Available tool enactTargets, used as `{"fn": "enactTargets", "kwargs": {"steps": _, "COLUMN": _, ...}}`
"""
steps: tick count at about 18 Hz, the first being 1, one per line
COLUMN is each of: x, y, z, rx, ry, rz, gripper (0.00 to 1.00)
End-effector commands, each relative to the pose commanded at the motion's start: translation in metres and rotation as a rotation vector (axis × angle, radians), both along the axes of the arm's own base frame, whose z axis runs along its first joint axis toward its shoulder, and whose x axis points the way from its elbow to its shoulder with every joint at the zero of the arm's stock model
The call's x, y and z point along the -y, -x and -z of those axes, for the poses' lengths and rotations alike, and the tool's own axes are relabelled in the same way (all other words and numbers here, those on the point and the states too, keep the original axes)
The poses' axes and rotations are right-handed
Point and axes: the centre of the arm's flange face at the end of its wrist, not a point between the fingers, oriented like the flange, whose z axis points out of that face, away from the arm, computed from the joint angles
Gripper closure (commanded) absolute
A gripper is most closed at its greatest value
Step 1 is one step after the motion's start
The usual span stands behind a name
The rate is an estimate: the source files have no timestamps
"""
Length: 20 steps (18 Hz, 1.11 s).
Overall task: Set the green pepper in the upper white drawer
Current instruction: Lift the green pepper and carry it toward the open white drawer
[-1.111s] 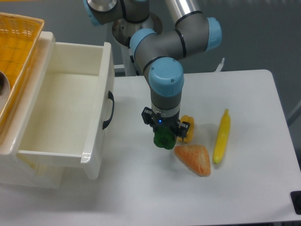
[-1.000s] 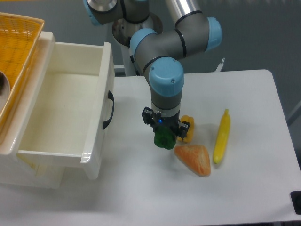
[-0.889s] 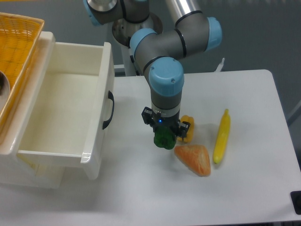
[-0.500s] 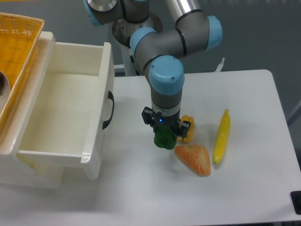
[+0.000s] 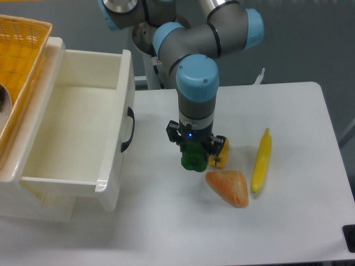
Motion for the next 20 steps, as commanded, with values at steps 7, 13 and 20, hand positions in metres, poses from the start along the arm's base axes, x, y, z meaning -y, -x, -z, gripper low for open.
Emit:
{"fn": "enactTargets", "kwargs": {"steps": 7, "x": 0.006, "y": -0.010, "z": -0.033, "rx": 0.037, "ry": -0.085, "rz": -0.142, "gripper": 0.63}}
{"fn": "enactTargets", "kwargs": {"steps": 13, "x": 0.014, "y": -0.030, "z": -0.081, "rx": 0.052, "ry": -0.188, "rz": -0.279, "gripper": 0.63}}
{"fn": "enactTargets", "kwargs": {"steps": 20, "x": 0.031, "y": -0.054, "z": -0.114, "rx": 0.072, "ry": -0.203, "rz": -0.353, "gripper": 0.63}}
